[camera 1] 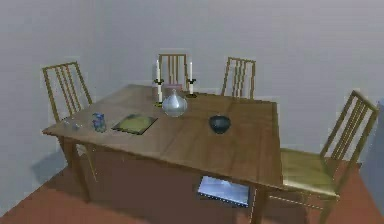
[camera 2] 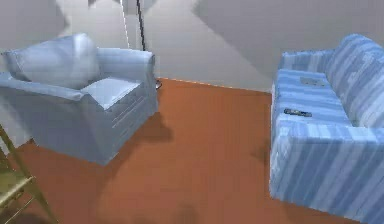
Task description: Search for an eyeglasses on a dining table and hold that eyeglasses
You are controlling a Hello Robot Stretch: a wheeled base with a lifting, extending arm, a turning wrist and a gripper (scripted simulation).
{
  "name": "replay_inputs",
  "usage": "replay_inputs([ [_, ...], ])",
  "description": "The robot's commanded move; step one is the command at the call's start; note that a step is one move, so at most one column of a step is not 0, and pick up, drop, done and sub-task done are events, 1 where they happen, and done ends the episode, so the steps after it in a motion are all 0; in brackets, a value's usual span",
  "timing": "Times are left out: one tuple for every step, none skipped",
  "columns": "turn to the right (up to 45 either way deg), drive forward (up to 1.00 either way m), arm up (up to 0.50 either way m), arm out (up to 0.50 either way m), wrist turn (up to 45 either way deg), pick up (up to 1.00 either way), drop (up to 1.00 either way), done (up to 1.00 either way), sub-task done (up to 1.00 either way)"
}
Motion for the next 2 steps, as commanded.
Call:
replay_inputs([
  [-36.0,0.0,0.0,0.0,0.0,0.0,0.0,0.0,0.0],
  [0.0,0.35,0.0,0.0,0.0,0.0,0.0,0.0,0.0],
])
